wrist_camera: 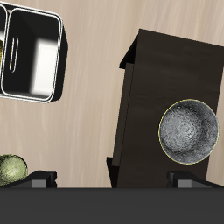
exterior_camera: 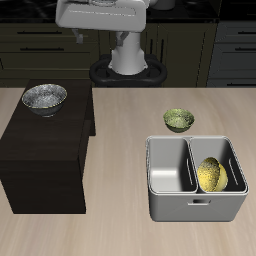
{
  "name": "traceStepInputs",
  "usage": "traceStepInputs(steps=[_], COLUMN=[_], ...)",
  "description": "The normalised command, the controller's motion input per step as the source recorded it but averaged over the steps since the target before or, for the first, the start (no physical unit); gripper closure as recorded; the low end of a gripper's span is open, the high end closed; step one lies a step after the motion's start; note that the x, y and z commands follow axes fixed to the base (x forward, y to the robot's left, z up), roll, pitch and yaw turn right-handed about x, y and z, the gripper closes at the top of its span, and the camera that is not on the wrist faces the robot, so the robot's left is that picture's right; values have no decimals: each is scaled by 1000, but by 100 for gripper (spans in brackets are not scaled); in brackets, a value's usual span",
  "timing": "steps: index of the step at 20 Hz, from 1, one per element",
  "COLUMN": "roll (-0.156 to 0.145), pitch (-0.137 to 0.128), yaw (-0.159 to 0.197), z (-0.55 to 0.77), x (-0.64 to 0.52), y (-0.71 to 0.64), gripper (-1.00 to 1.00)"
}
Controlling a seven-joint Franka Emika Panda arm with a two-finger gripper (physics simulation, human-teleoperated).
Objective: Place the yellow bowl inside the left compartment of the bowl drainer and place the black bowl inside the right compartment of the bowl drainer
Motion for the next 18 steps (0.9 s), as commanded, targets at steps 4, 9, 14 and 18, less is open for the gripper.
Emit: traceStepInputs(steps=[4,9,14,18], roll=[-12,-24,-18,-18], pitch=[-1,-10,-9,-8], yaw=[6,-20,-7,4], z=[-67,-56,33,14], x=[9,-23,-51,-3], y=[-177,-366,-265,-270], gripper=[-100,-100,-100,-100])
